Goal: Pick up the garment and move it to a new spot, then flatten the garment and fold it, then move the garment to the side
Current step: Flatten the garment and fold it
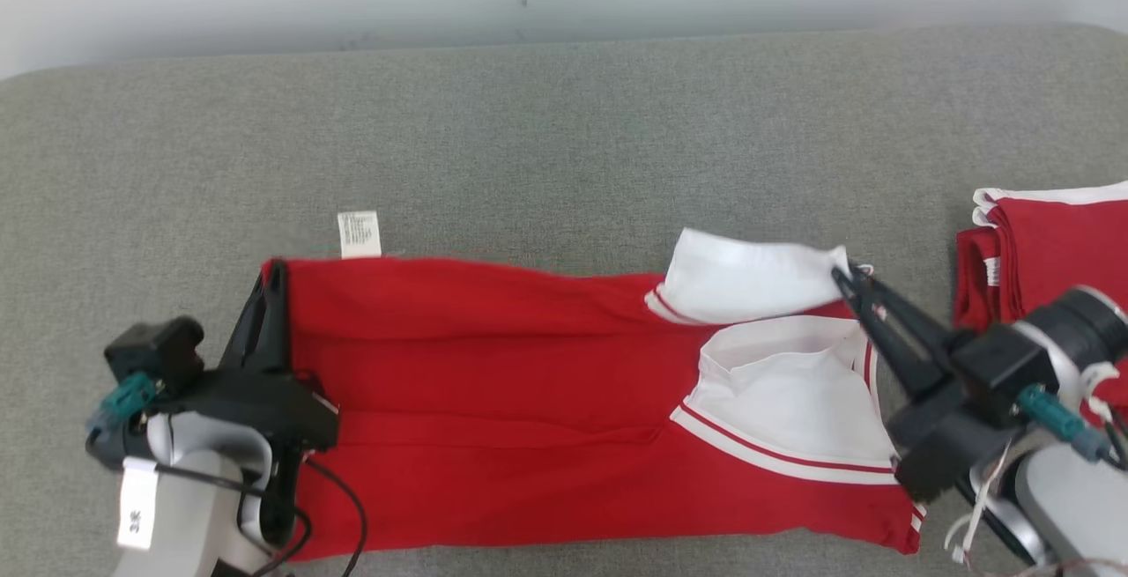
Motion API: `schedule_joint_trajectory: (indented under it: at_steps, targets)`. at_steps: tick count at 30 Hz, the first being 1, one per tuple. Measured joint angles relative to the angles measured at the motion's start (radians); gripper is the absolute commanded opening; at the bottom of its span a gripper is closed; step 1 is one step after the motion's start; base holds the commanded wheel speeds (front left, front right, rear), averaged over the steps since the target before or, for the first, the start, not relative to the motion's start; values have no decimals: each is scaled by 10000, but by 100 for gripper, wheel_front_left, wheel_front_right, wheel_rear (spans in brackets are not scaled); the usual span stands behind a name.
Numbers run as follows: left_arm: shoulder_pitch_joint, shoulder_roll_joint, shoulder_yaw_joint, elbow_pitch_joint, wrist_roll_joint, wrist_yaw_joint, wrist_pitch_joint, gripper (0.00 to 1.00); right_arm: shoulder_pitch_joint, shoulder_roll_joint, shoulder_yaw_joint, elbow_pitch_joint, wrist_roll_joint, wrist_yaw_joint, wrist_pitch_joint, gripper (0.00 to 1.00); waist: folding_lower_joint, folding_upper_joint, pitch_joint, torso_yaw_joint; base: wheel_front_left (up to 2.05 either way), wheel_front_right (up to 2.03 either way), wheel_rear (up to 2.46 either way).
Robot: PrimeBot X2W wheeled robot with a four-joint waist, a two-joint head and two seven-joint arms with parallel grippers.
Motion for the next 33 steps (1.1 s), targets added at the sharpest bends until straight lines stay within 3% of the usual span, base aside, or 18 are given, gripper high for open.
schedule_joint_trajectory:
  at_steps: [10, 33]
  targets:
    - [888, -29, 326, -418, -157, -2, 0, 0, 1504, -481, -92, -723, -25, -328, 4, 0, 0, 1, 54, -53, 0, 0, 0]
    - [1926, -272, 727, -955, -194, 2, 0, 0, 3631, -851, -660, -2134, 144, -897, -61, 0, 0, 1, 45, -153, 0, 0, 0]
